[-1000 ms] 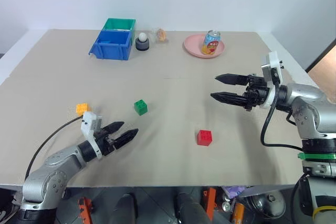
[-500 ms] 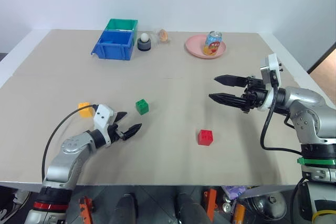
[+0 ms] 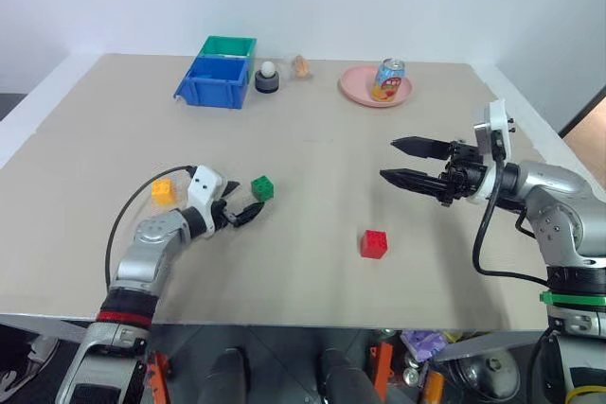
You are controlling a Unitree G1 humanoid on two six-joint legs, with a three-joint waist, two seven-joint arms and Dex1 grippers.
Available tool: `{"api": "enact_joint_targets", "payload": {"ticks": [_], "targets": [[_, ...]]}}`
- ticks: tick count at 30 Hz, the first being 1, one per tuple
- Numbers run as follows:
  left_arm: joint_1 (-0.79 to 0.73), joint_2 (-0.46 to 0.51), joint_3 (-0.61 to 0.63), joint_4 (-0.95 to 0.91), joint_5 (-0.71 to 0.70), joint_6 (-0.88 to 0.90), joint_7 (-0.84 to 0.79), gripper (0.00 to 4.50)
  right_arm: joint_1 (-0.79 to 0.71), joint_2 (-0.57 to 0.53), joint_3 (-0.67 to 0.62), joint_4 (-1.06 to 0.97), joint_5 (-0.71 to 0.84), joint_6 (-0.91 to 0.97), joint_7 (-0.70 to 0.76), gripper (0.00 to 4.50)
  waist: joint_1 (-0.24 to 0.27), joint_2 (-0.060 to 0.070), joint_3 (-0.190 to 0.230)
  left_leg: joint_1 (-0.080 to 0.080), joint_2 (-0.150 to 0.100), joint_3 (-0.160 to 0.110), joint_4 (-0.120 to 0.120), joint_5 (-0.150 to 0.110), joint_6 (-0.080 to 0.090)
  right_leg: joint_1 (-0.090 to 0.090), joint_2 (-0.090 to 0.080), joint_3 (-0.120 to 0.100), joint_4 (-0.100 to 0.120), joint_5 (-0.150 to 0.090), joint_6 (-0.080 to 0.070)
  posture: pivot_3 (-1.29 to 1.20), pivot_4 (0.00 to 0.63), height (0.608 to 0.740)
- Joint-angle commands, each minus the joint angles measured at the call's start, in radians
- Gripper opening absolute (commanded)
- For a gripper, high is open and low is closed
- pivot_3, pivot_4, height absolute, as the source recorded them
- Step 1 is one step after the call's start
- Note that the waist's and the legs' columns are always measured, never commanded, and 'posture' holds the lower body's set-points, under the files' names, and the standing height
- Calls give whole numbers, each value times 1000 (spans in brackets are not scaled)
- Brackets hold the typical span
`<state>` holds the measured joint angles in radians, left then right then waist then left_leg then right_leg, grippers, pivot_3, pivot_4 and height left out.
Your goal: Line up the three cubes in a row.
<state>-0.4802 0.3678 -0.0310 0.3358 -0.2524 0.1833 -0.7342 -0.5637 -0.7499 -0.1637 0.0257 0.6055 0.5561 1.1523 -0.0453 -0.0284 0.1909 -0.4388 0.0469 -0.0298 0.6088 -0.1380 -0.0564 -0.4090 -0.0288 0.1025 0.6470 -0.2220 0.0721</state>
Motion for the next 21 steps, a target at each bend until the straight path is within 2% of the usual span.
{"api": "enact_joint_targets", "payload": {"ticks": [1,7,10,12,17,21], "targets": [[-31,-25,-15,14,14,-24,-12,4409,-11,-16,-27,-34,18,-4,-2,4042,0,0,0,0,0,0,0,1,0,0,0,0,0,0,0,0,150,740],[-20,-36,-9,-4,15,-19,-31,4409,-20,-18,-23,-27,14,-5,2,4042,3,0,0,-1,0,0,-2,3,3,1,0,0,0,0,5,0,150,740],[-6,-37,-2,-20,8,-21,-41,3697,-25,-18,-20,-19,10,-7,5,4099,3,0,0,-1,0,0,-4,4,4,1,0,0,0,-3,6,0,150,740],[3,-36,2,-31,6,-21,-47,2890,-27,-19,-19,-14,8,-9,7,4099,3,0,0,-1,0,0,-4,4,4,1,0,0,0,-4,6,0,150,740],[6,-31,5,-37,14,-13,-44,1279,-37,-16,-15,-6,5,-12,7,4099,3,0,0,-1,0,0,-5,4,4,1,0,0,0,-6,6,0,150,740],[1,-22,-3,-43,20,-18,-59,1273,-40,-16,-12,-2,3,-12,10,4099,3,0,0,-1,0,0,-5,4,4,1,0,0,0,-6,6,0,150,740]]}}
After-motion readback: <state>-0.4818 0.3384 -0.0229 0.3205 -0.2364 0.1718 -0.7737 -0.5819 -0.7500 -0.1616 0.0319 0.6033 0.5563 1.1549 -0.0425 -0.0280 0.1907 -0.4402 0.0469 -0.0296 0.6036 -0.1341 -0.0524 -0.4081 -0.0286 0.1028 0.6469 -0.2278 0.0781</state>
